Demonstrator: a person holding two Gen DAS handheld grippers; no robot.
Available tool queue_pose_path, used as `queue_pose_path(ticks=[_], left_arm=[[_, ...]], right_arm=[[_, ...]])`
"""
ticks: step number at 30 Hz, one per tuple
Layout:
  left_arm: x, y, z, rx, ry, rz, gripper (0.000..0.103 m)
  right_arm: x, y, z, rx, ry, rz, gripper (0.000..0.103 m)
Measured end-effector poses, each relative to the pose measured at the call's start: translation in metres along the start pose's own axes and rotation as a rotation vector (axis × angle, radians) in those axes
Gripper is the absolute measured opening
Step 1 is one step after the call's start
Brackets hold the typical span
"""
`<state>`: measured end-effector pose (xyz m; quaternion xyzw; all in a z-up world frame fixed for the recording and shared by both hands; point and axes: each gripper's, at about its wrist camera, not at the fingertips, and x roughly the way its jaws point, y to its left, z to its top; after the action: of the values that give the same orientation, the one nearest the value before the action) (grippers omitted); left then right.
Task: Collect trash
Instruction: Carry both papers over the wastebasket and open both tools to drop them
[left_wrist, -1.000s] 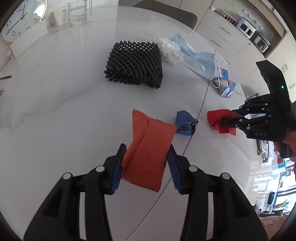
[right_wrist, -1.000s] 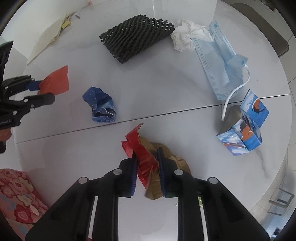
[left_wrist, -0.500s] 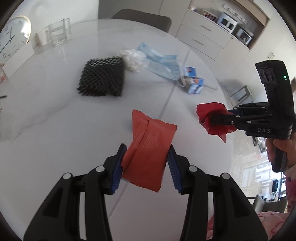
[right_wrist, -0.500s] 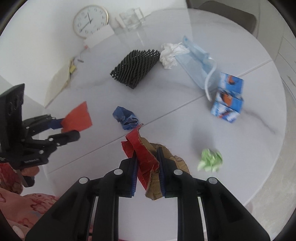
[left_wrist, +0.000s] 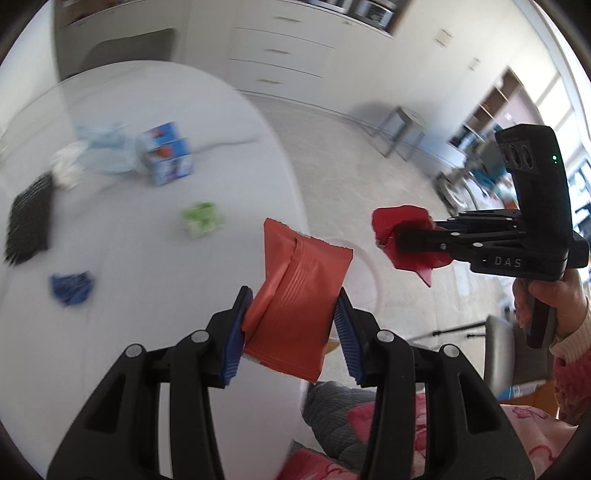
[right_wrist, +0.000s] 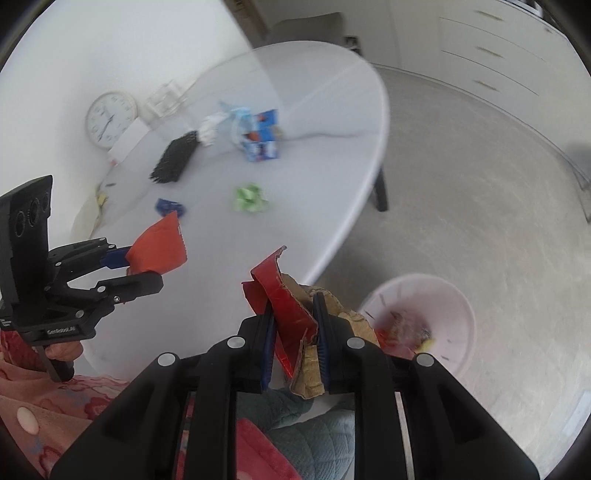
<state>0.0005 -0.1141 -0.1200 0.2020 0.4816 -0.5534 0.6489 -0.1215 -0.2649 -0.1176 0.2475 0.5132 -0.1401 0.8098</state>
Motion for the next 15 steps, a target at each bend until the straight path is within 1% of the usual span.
queue_pose_path(ticks=[2,6,10,12,13,14,15], left_arm=[[0.019,-0.029,0.011,0.054,0.028,-0.036,0.044],[0.052,-0.073,0.027,0.123,0.071,-0.085,0.044],[0.088,-0.111,0.038,0.176,0.117,-0.093,0.045],[0.099,-0.121,0.04,0.185,0.13,-0.084,0.049],[0.105,-0.127,0.041,0.187,0.14,-0.081,0.053],[0.109,-0.129,0.043,0.183,0.147,-0.074,0.06],[0.113,-0.133,0.044,0.174,0.15,-0.065,0.064]], right_arm=[[-0.009,-0.017,-0.011,0.028,-0.011,-0.014,0.02],[-0.03,-0.053,-0.028,0.086,-0.041,-0.042,0.02],[-0.043,-0.082,-0.039,0.129,-0.058,-0.053,0.02],[-0.047,-0.091,-0.044,0.136,-0.061,-0.056,0.02],[-0.048,-0.097,-0.045,0.137,-0.061,-0.056,0.02],[-0.049,-0.1,-0.045,0.136,-0.06,-0.055,0.02],[-0.049,-0.104,-0.046,0.136,-0.058,-0.051,0.02]])
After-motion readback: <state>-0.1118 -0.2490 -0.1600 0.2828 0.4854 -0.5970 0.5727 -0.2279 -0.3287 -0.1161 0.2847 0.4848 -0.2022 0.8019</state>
